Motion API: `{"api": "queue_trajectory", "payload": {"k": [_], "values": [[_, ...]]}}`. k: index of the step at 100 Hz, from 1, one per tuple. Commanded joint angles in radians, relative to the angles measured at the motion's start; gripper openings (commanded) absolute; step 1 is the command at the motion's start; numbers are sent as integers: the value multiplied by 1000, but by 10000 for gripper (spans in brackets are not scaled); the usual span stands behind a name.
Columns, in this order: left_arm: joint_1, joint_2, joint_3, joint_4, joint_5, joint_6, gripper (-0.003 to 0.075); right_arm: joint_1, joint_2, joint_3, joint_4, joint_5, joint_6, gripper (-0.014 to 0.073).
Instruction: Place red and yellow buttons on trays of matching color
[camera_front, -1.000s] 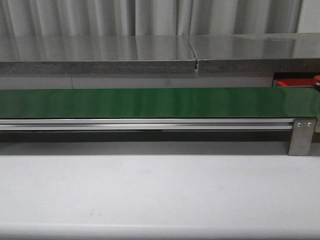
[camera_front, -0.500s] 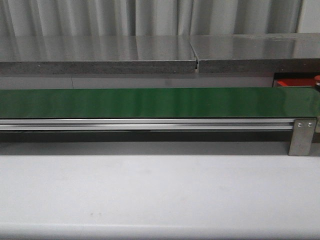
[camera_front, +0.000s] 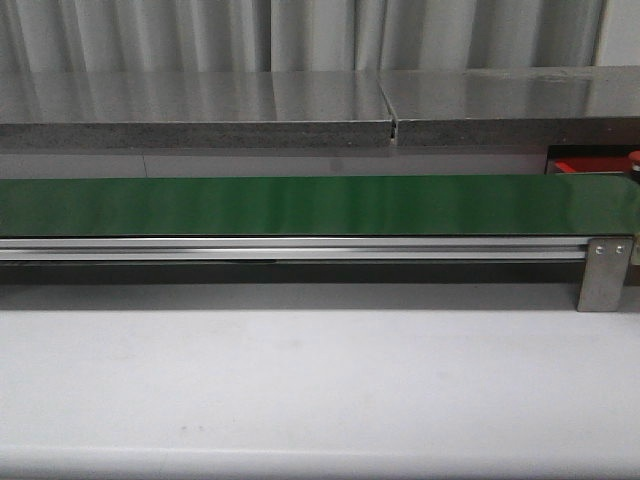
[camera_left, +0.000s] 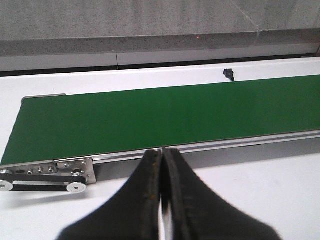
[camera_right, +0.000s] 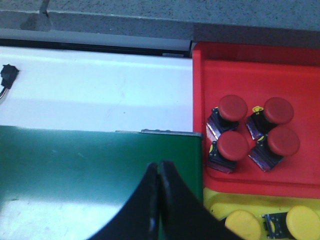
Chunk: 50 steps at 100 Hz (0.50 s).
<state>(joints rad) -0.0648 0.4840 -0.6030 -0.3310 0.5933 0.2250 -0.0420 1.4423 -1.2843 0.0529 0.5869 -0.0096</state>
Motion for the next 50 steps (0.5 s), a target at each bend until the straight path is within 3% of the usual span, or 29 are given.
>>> {"api": "queue_trajectory", "payload": {"k": [1, 50], "values": [[-5, 6, -25, -14, -64, -2, -20, 9, -88, 18, -10, -76, -11, -118], [-5, 6, -25, -14, -64, -2, -20, 10, -362, 253, -10, -182, -11, -118]]}}
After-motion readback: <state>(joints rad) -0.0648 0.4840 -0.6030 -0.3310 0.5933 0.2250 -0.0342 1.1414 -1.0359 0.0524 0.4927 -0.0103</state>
